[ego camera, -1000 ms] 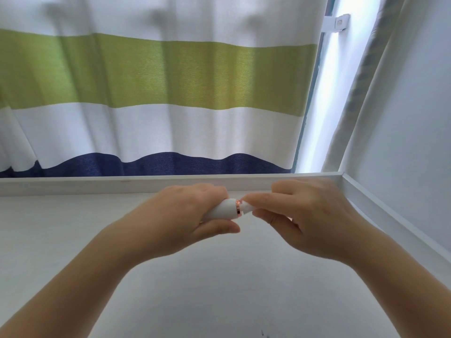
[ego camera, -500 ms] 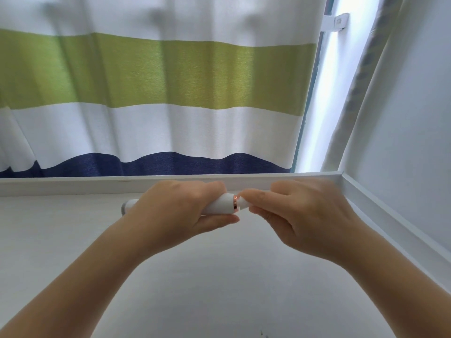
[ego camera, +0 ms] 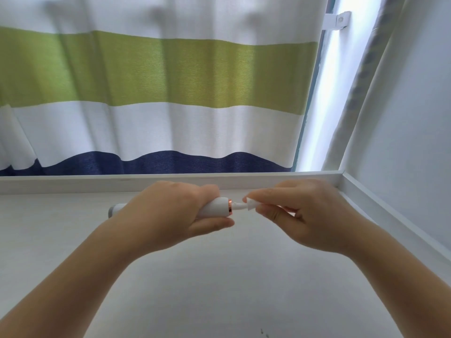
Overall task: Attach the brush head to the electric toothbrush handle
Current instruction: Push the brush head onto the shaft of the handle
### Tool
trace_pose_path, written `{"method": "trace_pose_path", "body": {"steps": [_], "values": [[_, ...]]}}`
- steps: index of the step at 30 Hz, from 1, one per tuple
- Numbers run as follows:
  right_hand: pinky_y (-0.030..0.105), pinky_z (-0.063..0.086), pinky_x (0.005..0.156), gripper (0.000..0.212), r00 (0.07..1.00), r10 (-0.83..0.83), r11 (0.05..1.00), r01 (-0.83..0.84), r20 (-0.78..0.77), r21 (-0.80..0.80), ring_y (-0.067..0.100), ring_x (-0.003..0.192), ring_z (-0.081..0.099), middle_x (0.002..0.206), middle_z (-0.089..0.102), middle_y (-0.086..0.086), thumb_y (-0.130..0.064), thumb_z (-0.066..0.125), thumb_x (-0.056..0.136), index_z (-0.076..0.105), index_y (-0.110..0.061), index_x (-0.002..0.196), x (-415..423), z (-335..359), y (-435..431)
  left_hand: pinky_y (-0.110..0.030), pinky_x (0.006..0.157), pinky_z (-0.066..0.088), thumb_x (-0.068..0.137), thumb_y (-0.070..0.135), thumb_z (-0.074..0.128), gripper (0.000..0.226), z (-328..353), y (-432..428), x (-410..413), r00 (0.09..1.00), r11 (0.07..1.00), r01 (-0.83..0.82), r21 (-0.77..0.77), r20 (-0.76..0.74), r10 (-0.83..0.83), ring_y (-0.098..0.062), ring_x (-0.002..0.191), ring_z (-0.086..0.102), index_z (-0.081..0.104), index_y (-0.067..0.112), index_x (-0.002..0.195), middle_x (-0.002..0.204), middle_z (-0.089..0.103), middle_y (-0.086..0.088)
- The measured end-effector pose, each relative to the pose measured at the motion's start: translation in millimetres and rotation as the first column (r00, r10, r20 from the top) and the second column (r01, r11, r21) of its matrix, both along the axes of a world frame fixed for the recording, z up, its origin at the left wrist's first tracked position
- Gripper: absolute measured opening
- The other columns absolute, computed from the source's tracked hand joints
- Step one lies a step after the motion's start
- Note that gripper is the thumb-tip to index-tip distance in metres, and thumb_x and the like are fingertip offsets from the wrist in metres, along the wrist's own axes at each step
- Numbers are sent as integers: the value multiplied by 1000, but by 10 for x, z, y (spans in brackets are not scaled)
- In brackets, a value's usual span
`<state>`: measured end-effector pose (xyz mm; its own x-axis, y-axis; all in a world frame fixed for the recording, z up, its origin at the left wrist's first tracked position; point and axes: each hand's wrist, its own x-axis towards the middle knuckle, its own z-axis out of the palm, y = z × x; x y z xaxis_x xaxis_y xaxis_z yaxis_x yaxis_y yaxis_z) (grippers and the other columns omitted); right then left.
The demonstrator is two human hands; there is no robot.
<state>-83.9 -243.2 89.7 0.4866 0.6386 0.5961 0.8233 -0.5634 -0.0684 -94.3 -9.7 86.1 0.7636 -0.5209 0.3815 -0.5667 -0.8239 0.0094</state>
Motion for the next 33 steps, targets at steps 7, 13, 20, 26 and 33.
{"method": "trace_pose_path", "body": {"steps": [7,13,20,26,33], "values": [[31,45,41,20,999,2,1000,-3,-32,-26,11,47,41,59,64,-4,-28,53,88,70,-24,98,-102,73,9,-17,43,27,73,76,28,50,51,-28,-64,998,999,40,-30,50,-39,-11,47,45,44,30,74,52,46,12],[31,41,42,29,988,4,1000,-1,-153,22,14,46,45,50,52,-8,-40,42,88,68,-29,95,-177,114,41,-29,36,36,83,54,43,44,98,-102,-120,966,994,97,46,237,-105,-22,40,49,57,14,72,51,56,2],[30,34,44,34,944,102,981,-44,-312,186,16,49,35,52,40,2,-46,43,88,67,-22,88,-147,43,117,-28,38,25,89,42,49,40,143,-112,-172,870,989,-32,146,491,-44,-25,34,40,56,9,67,46,46,-4],[28,35,43,19,959,40,989,3,-280,151,16,47,38,49,44,1,-38,50,89,68,-32,89,-147,3,135,-25,40,26,85,52,44,41,121,-84,-142,944,992,45,117,321,-81,-22,37,45,54,15,70,49,51,2],[24,29,35,24,990,-22,989,42,140,-144,25,37,38,48,49,2,-24,50,86,72,-18,92,-187,28,118,-20,48,39,71,73,47,41,21,-32,-30,874,961,31,-275,-459,-160,-5,49,49,50,32,70,57,56,12]]}}
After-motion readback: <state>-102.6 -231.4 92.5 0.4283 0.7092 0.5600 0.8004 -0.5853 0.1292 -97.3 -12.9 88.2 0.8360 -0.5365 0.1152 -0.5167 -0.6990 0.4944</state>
